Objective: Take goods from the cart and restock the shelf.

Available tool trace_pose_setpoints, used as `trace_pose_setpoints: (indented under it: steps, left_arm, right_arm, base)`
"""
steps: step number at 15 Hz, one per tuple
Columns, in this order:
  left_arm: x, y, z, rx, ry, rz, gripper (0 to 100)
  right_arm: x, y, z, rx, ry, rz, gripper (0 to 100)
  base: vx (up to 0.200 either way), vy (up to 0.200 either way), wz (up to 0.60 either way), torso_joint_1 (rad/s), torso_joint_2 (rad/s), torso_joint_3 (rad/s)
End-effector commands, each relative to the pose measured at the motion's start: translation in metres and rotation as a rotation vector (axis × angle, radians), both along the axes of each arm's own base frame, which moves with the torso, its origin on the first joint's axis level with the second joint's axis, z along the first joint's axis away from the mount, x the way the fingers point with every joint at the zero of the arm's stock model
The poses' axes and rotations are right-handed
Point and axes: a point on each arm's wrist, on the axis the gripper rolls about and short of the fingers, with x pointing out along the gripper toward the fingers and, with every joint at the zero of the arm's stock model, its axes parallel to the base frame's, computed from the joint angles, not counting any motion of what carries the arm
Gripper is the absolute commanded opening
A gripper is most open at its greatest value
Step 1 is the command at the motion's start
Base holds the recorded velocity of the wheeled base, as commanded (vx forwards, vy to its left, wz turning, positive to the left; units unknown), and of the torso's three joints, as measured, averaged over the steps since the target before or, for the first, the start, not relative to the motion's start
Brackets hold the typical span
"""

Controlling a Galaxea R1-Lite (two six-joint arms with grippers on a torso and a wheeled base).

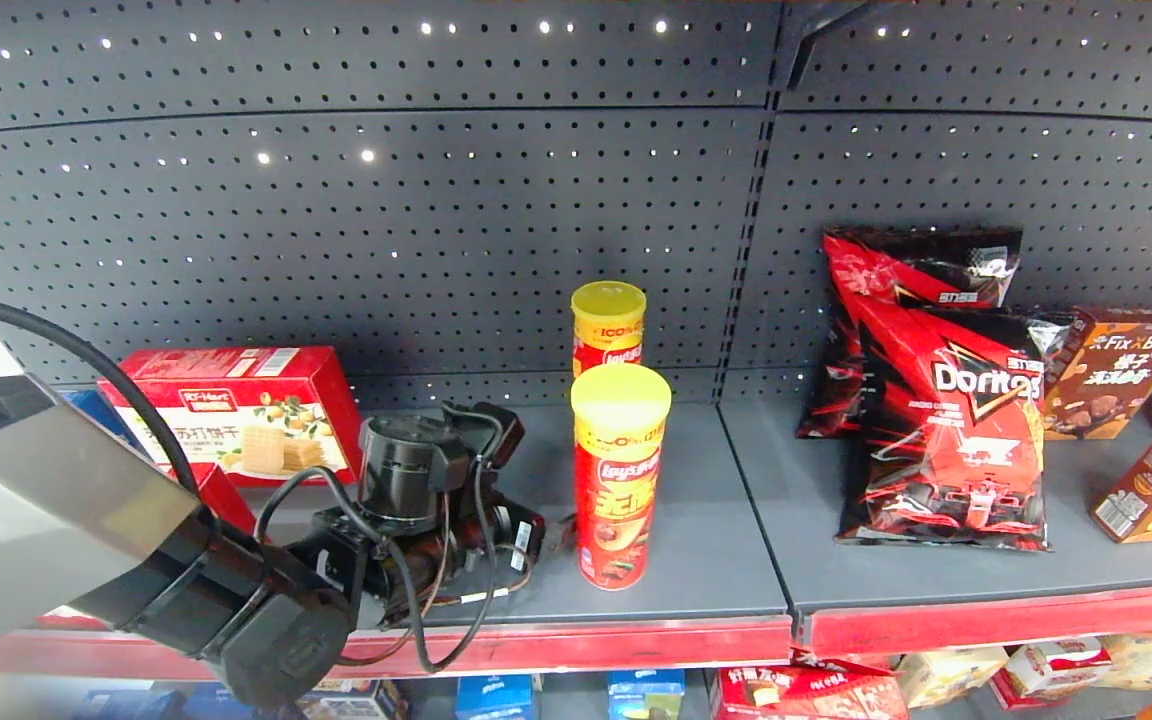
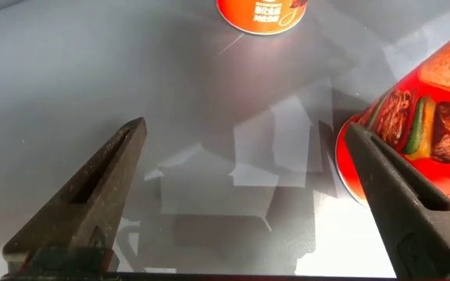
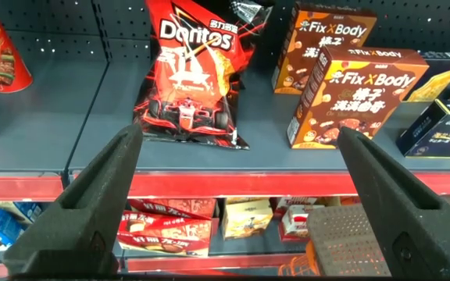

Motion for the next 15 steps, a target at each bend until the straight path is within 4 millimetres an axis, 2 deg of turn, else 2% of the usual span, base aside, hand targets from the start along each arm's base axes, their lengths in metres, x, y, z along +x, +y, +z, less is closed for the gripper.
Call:
trace_pose_setpoints:
  steps: [1, 4, 8, 10, 15]
  left_arm:
    - [0.0, 0.004, -0.002, 0.005, 0.008, 0.023, 100]
    - [0.003, 0.017, 0.004, -0.013, 0.001, 0.074, 100]
    - [-0.004, 0.042, 0.03, -0.043, -0.062, 0.137, 100]
    - [-0.015, 0.046, 0.045, -0.063, -0.1, 0.135, 100]
    - [-0.059, 0.046, 0.078, -0.112, -0.19, 0.067, 100]
  right_arm:
    - [0.0, 0.0, 0.001, 0.0, -0.001, 0.0, 100]
    - [-0.001, 0.0, 0.002, 0.002, -0.007, 0.0, 100]
    - [0.0, 0.0, 0.001, 0.0, 0.0, -0.001, 100]
    - [0.001, 0.0, 0.001, -0.002, 0.002, -0.001, 100]
    - [0.0, 0.0, -0.001, -0.005, 0.005, -0.004, 100]
  base:
    - [0.0, 0.0, 0.0, 0.0, 0.0, 0.0]
    - [0.0, 0.0, 0.0, 0.0, 0.0, 0.0]
    - [0.0, 0.0, 0.0, 0.0, 0.0, 0.0]
    - [0.0, 0.0, 0.0, 0.0, 0.0, 0.0]
    - [0.0, 0.0, 0.0, 0.0, 0.0, 0.0]
